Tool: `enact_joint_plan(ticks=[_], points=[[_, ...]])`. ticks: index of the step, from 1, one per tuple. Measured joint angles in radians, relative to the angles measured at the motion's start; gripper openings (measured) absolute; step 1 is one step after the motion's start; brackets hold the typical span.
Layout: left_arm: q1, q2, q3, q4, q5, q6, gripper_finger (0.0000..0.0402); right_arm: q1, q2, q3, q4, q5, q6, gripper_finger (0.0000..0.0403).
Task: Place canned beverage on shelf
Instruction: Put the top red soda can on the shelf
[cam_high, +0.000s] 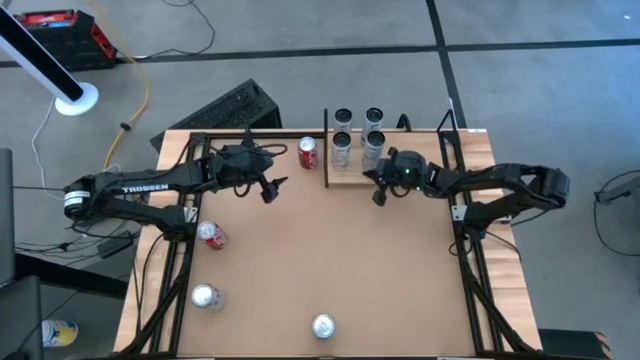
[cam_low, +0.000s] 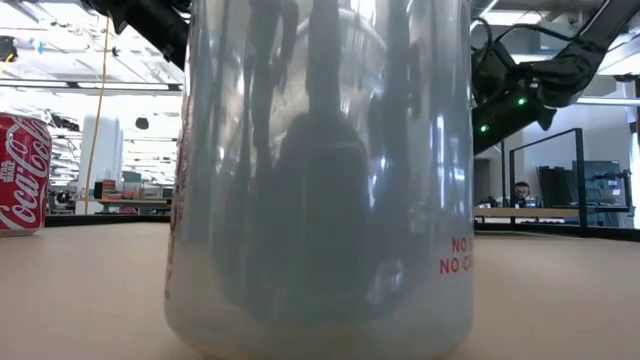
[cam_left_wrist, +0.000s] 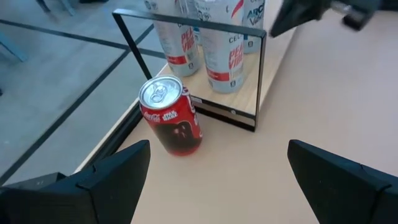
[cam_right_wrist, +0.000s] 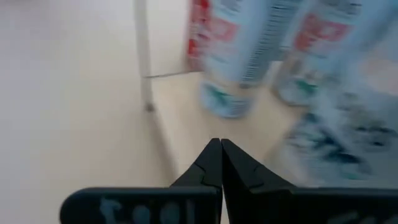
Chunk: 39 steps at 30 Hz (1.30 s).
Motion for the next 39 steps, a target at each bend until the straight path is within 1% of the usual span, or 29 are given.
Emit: enact_joint_plan(ticks=[4, 8, 11, 15, 17, 19, 22, 26, 28, 33, 39], points=[[0.0, 0.011, 0.0, 0.008, 0.0, 0.008, 0.0366, 0.077, -0.062, 0.0, -0.105, -0.063, 0.064, 0.0023], [0.009, 0.03, 0.0, 0.016, 0.009, 0.046, 0.0366, 0.19, -0.129, 0.0, -0.264, -0.066, 0.113, 0.0023], [0.024, 0.052, 0.0, 0.042, 0.02, 0.066, 0.0366, 0.278, -0.147, 0.0, -0.355, -0.064, 0.158, 0.0023], [0.061, 0.101, 0.002, 0.161, 0.024, 0.067, 0.0366, 0.387, -0.14, -0.025, -0.344, -0.019, 0.18, 0.0023], [0.094, 0.146, 0.001, 0.237, 0.029, 0.058, 0.0366, 0.432, -0.135, -0.045, -0.31, 0.021, 0.18, 0.0023], [0.133, 0.207, 0.001, 0.325, 0.057, 0.032, 0.0366, 0.464, -0.136, -0.053, -0.293, 0.047, 0.157, 0.0023], [0.181, 0.31, 0.001, 0.477, 0.115, 0.014, 0.0366, 0.486, -0.155, -0.05, -0.29, 0.049, 0.117, 0.0024], [0.227, 0.422, 0.001, 0.669, 0.131, -0.011, 0.0366, 0.488, -0.188, -0.05, -0.296, 0.049, 0.074, 0.0024], [0.245, 0.47, 0.001, 0.735, 0.151, -0.023, 0.0366, 0.488, -0.202, -0.05, -0.305, 0.048, 0.062, 0.0024], [0.267, 0.568, 0.025, 0.822, 0.229, -0.057, 0.0366, 0.485, -0.212, -0.05, -0.339, 0.048, 0.018, 0.0024], [0.269, 0.641, 0.062, 0.822, 0.232, -0.026, 0.0366, 0.465, -0.211, -0.05, -0.343, 0.045, 0.014, 0.0024]])
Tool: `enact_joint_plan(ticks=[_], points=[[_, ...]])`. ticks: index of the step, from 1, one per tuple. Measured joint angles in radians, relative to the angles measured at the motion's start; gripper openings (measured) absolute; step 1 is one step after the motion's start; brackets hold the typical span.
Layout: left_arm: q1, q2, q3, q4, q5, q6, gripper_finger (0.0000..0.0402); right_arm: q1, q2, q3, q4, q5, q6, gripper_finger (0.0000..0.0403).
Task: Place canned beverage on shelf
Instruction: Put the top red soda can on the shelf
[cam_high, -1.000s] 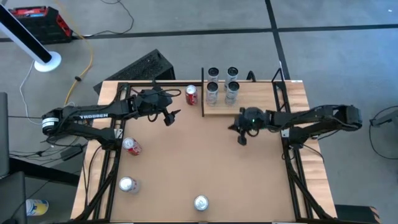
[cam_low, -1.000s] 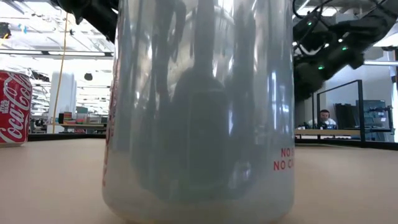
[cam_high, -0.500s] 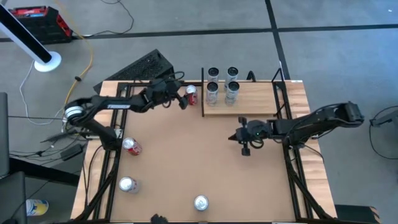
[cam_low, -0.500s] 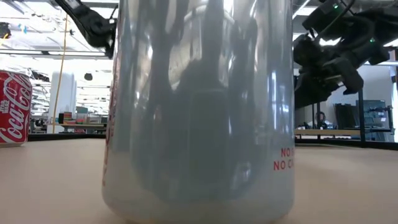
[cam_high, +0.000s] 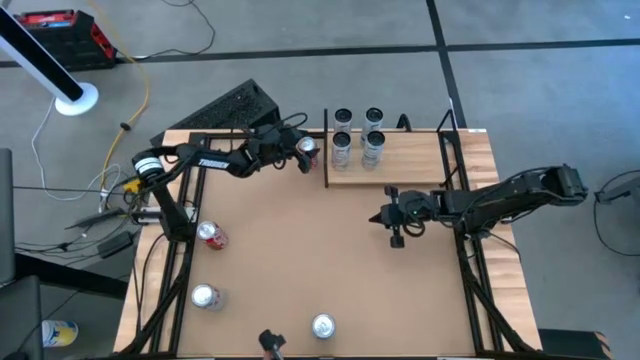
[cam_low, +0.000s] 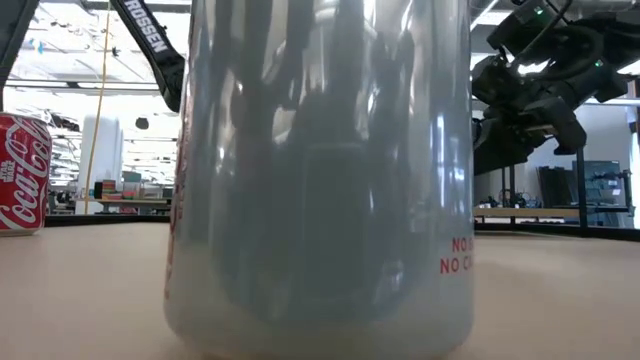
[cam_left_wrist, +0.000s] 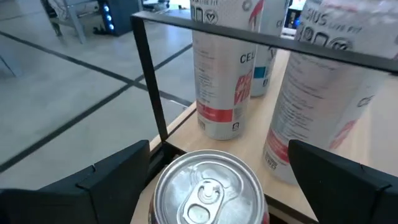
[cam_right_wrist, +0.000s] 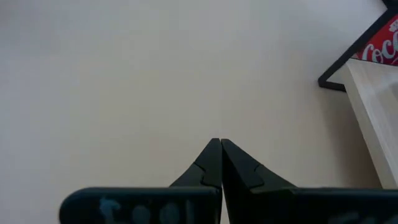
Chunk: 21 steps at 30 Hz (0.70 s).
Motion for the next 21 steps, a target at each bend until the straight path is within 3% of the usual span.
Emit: enact_joint_plan(ticks=[10, 21], points=[[0.0, 0.017, 0.014, -0.041, -0.102, 0.029, 0.0366, 0.0, 0.0, 0.0, 0.026, -0.001, 0.007, 0.0024], [0.0, 0.016, 0.014, -0.135, -0.112, 0.013, 0.0363, 0.002, 0.0, 0.0, 0.034, -0.003, 0.019, 0.0024]])
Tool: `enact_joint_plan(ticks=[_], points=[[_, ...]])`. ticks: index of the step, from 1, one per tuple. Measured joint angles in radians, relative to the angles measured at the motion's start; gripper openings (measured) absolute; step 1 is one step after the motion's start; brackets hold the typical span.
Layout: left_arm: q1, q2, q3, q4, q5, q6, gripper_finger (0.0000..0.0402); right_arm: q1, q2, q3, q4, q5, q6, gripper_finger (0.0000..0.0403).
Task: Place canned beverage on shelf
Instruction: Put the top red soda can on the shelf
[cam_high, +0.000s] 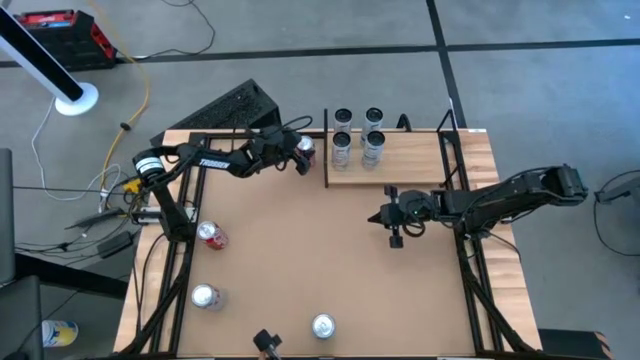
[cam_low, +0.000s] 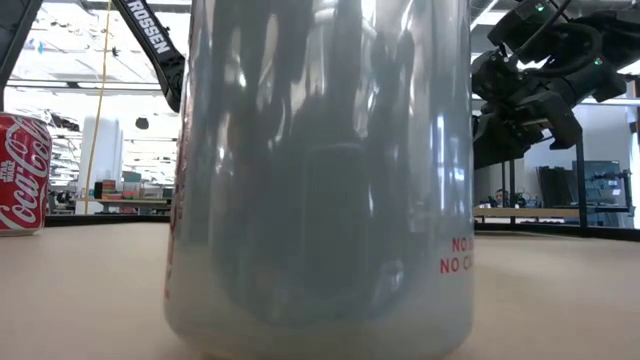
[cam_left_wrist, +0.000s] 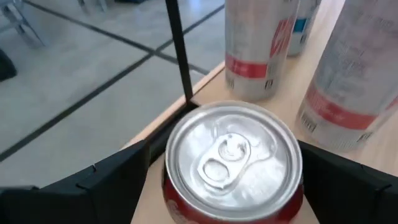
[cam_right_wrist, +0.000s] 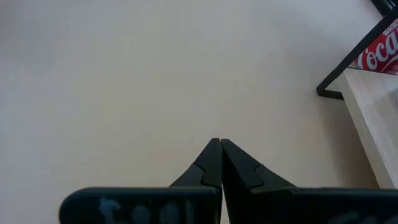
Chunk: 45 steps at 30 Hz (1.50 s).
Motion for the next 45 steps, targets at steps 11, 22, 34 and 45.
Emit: enact_joint_plan(ticks=[11, 22, 34, 45], points=[[0.0, -0.007, 0.0, -0.027, -0.005, -0.047, 0.0277, 0.0, 0.0, 0.0, 0.0, 0.0, 0.0, 0.0024], [-0.11, -0.237, -0.003, -0.344, 0.062, -0.082, 0.0277, 0.035, 0.0, 0.0, -0.013, 0.0, 0.018, 0.0024], [-0.523, -0.278, -0.003, -0.389, -0.121, -0.123, 0.0277, 0.11, -0.064, 0.034, -0.131, 0.001, 0.107, 0.0024], [-0.724, -0.17, 0.0, 0.006, -0.206, -0.199, 0.0277, 0.326, -0.258, 0.068, -0.293, 0.105, 0.204, 0.0024]])
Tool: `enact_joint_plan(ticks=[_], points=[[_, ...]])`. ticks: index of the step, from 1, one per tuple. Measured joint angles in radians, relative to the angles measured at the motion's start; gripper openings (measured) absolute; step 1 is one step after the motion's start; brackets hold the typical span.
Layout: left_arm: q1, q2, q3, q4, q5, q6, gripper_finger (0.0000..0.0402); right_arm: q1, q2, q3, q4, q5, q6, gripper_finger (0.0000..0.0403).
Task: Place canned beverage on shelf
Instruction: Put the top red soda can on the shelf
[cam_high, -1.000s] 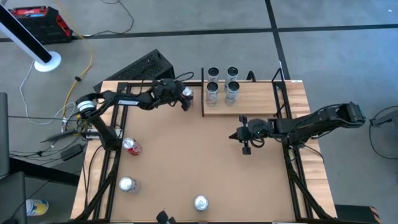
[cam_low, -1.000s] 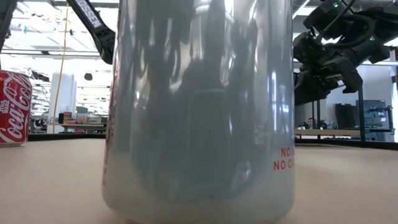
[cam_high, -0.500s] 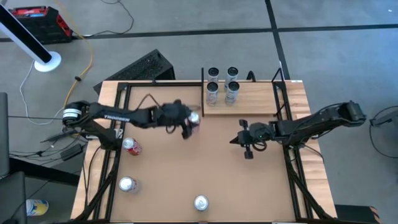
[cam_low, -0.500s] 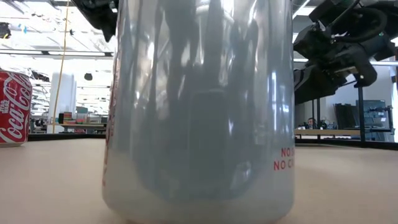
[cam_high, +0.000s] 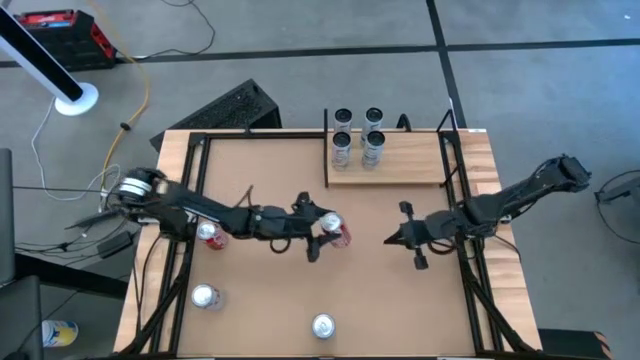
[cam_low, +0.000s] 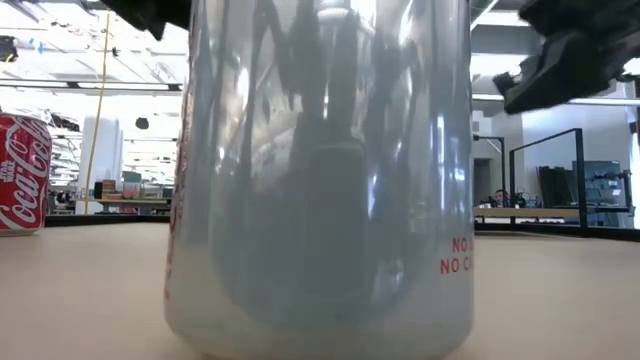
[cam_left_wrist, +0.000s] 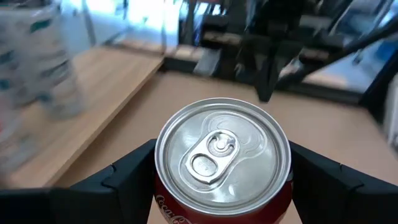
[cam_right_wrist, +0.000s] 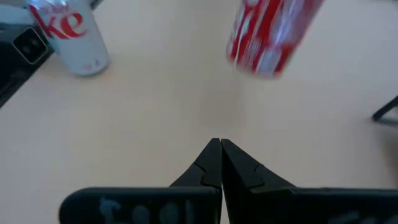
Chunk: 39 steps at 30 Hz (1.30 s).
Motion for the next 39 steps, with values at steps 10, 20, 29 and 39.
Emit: enact_joint_plan(ticks=[10, 20, 29, 39], points=[[0.115, 0.362, 0.333, 0.103, 0.156, 0.098, 0.0277, 0.188, -0.147, 0.0, -0.171, 0.306, 0.026, 0.0024], [0.192, 0.618, 0.787, -0.289, 0.288, 0.183, 0.0277, 0.231, -0.196, 0.0, -0.399, 0.504, 0.239, 0.0024], [0.199, 0.666, 0.845, -0.324, 0.292, 0.196, 0.0292, 0.229, -0.181, 0.0, -0.395, 0.506, 0.234, 0.0024], [0.204, 0.64, 0.845, -0.393, 0.261, 0.148, 0.0387, 0.214, -0.179, 0.0, -0.389, 0.508, 0.257, 0.0024]])
